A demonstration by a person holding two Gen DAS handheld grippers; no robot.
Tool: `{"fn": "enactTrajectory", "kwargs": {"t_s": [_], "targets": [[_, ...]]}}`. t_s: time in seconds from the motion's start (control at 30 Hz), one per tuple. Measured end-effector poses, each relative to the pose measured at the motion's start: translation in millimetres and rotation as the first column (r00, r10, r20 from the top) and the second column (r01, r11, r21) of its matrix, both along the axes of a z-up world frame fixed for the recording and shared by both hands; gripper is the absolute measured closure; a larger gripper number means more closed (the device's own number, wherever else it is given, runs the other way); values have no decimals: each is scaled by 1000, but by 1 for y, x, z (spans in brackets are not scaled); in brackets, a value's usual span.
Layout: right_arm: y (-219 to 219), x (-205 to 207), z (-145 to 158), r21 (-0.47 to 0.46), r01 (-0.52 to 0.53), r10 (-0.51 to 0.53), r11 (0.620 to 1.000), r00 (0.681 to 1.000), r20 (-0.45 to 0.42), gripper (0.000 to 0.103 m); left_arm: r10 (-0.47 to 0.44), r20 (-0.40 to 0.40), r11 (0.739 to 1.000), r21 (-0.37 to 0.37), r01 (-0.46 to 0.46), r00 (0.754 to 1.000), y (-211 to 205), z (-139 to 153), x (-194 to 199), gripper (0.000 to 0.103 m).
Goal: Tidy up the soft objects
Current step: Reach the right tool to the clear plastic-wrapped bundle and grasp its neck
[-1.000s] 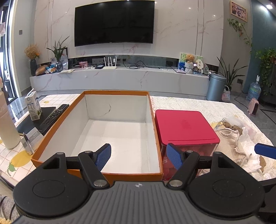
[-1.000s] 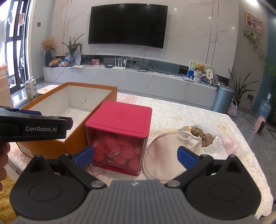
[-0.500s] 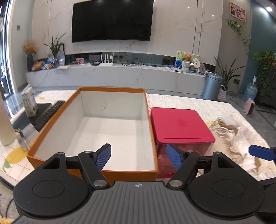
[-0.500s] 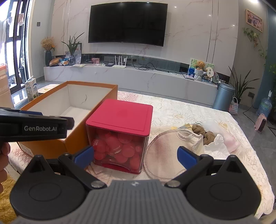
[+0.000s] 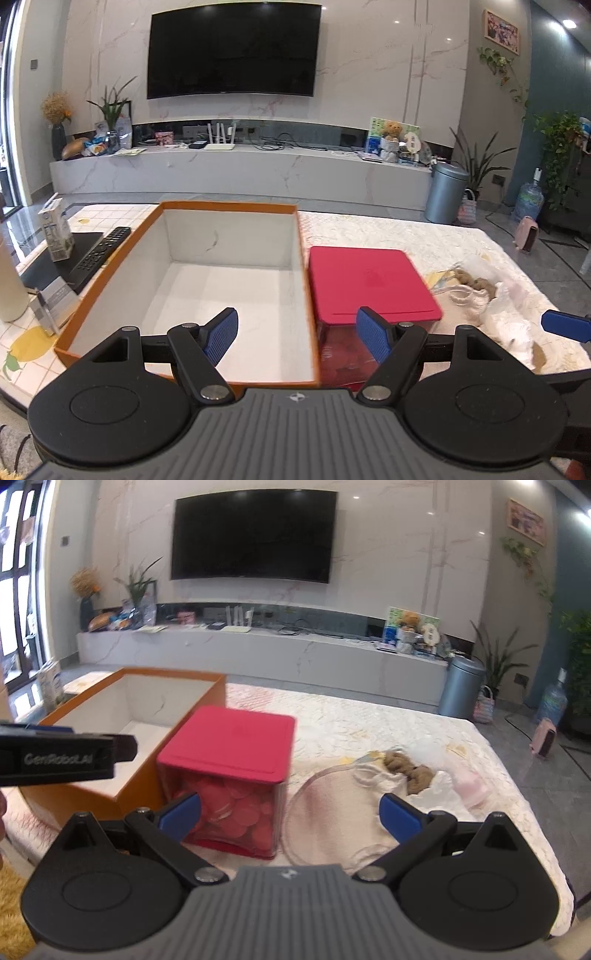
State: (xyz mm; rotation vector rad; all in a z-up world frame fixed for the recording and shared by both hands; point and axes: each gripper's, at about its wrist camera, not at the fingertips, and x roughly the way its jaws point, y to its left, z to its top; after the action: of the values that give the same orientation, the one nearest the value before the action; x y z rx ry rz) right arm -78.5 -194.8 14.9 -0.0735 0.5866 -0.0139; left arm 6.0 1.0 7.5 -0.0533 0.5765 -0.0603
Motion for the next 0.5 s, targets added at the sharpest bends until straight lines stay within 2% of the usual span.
{"fn": "enactTrajectory", "kwargs": {"t_s": [0.17,0.27,0.4,0.5], "targets": [[-19,-3,9,-38,57,-57,998,998,5,3,-37,18,998,47,36,999,-22,7,4,16],[-39,-7,14,-95,95,-95,991,995,-1,3,-95,2,994,49,95,995,-36,6,8,16],[-75,-18,15,-212,216,-218,953,976,13,3,-178,-29,981,71,180,984,-61,-3,13,16],[-107,-26,13,-252,294,-302,922,953,9,2,-226,-51,966,114,230,973,-81,-12,18,16]]}}
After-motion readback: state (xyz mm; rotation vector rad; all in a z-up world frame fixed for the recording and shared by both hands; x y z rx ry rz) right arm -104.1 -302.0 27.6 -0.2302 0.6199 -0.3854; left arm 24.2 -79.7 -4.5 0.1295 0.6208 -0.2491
